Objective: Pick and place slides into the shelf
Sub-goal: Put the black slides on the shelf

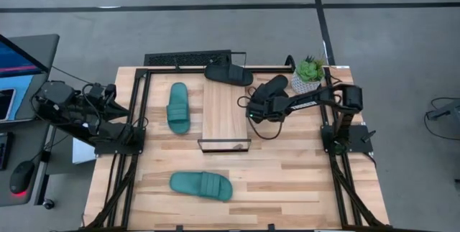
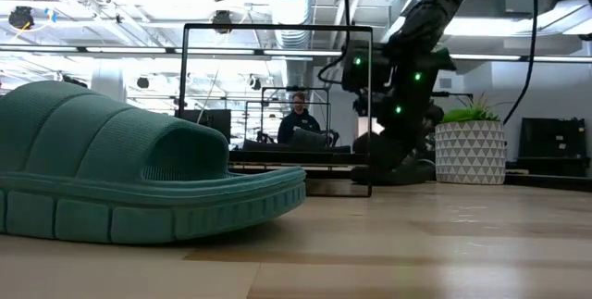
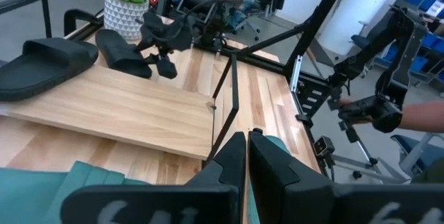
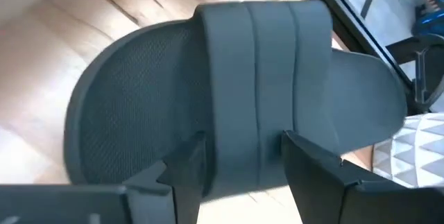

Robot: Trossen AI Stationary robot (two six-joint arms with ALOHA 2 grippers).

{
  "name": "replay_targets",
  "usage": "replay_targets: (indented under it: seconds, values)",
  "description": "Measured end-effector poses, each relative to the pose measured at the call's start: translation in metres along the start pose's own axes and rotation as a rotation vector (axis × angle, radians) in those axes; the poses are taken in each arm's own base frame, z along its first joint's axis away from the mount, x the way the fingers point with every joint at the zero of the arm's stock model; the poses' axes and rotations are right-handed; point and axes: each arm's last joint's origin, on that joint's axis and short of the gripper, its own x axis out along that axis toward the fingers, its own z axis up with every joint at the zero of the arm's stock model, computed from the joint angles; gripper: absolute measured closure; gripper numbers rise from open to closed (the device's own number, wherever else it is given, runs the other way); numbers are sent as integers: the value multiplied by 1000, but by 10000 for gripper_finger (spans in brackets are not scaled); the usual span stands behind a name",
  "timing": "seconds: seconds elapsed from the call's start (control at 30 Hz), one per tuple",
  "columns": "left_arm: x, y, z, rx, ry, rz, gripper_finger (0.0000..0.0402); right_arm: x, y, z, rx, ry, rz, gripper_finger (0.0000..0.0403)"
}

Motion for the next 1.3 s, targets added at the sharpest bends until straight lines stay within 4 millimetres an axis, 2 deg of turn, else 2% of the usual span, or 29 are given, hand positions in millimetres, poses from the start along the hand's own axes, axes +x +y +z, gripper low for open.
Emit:
replay_targets:
  seconds: [0.1,0.17,0.33,0.37,0.53,0.73,0.97,1.3]
  values:
    - [0,0,0,-5,0,0,395,3,2,-2,4,6,-7,239]
    - [0,0,0,-8,0,1,395,4,2,-2,23,9,-9,262]
    - [0,0,0,-17,0,1,395,1,0,-4,74,50,16,378]
    - [0,0,0,-17,0,1,395,2,-1,-4,79,65,29,387]
    - [0,0,0,-17,1,1,395,2,-1,-5,122,107,71,398]
    - [0,1,-2,-12,17,10,395,-10,-7,-9,99,143,84,400]
    - [0,1,-2,-10,23,13,395,-34,-15,-21,43,209,85,401]
    - [0,1,-2,0,22,14,395,-76,-8,-39,6,170,133,402]
